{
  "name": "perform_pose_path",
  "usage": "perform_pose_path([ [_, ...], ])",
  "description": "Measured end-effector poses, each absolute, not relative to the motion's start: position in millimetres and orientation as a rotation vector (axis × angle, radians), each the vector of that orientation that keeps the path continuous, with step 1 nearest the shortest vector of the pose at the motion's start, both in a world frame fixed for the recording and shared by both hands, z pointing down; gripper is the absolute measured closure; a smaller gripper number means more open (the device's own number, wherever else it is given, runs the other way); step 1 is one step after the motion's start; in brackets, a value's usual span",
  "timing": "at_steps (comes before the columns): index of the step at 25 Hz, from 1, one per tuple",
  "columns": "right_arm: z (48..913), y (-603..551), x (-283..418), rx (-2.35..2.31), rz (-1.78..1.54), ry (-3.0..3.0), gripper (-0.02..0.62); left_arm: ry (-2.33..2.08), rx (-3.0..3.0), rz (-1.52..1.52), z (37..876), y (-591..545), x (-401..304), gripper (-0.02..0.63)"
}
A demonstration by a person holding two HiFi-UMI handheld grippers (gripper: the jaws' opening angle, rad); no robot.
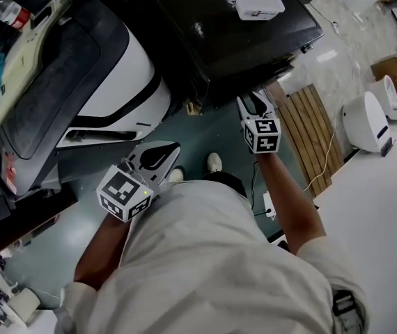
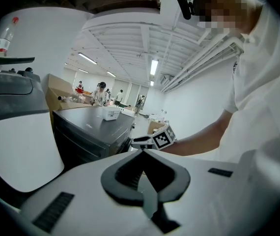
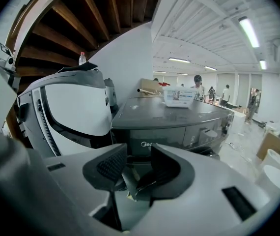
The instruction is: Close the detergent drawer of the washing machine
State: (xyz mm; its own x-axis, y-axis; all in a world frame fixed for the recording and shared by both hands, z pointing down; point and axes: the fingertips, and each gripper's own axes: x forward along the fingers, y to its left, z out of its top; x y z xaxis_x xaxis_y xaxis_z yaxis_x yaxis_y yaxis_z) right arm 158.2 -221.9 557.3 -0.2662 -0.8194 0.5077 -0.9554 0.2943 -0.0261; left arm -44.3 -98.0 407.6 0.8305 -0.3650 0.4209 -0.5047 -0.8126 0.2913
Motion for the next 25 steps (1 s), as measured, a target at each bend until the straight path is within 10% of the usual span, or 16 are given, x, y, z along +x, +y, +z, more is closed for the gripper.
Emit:
perform_pose_path([
  [25,441.7,-76.3,74.6,1.738,0.482,-2.273,0.577,-0.514,2.698,0.4,397.1,-65.6,-121.2,0.609],
])
